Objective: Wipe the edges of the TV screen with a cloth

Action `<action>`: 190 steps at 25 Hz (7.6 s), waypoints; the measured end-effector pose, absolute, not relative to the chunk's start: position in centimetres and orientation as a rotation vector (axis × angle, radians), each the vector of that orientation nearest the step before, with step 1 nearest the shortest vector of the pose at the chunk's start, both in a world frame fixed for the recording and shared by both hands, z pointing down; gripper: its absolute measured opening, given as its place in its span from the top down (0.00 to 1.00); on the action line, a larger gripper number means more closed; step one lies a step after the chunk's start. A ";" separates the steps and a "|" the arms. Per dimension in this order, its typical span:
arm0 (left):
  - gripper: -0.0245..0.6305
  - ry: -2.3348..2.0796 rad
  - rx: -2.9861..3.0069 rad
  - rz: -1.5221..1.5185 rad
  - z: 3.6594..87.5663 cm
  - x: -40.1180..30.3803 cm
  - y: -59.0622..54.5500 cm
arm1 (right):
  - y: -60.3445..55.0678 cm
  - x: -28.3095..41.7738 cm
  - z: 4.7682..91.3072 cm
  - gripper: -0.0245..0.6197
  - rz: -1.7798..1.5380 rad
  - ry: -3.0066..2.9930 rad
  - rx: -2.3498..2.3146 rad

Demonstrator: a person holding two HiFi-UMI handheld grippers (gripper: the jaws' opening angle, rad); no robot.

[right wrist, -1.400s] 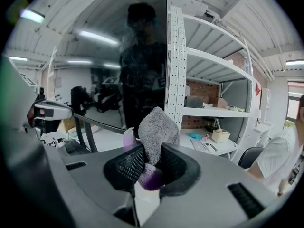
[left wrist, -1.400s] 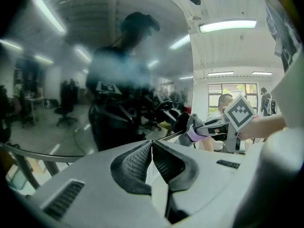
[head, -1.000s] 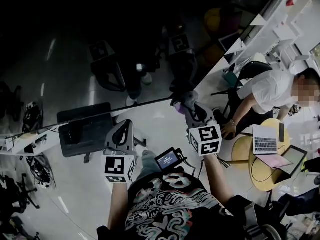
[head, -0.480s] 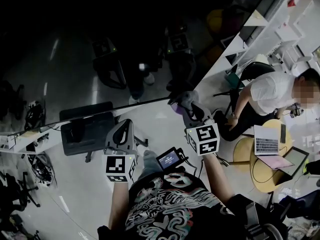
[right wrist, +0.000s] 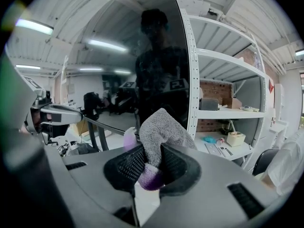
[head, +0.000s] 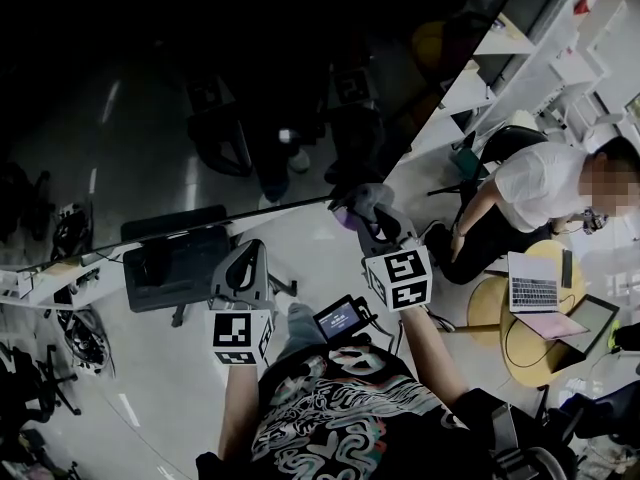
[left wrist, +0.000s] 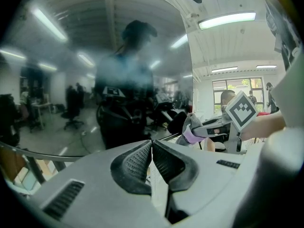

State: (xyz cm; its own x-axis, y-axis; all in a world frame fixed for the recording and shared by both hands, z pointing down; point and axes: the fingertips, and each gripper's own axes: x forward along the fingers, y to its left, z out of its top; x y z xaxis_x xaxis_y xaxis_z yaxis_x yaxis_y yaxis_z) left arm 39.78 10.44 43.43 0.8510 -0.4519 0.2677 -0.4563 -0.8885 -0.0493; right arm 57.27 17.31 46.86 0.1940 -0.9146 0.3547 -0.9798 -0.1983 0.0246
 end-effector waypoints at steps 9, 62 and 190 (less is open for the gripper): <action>0.93 -0.918 3.016 0.438 43.1 38.5 9.5 | 17.2 56.9 46.7 0.81 0.378 -1.836 2.216; 0.93 -1.252 2.880 0.384 41.6 30.4 6.3 | 15.1 52.4 46.0 0.81 0.369 -1.980 2.129; 0.93 -1.533 2.579 0.363 45.6 5.7 -9.1 | -3.7 24.4 46.3 0.81 0.451 -2.295 1.750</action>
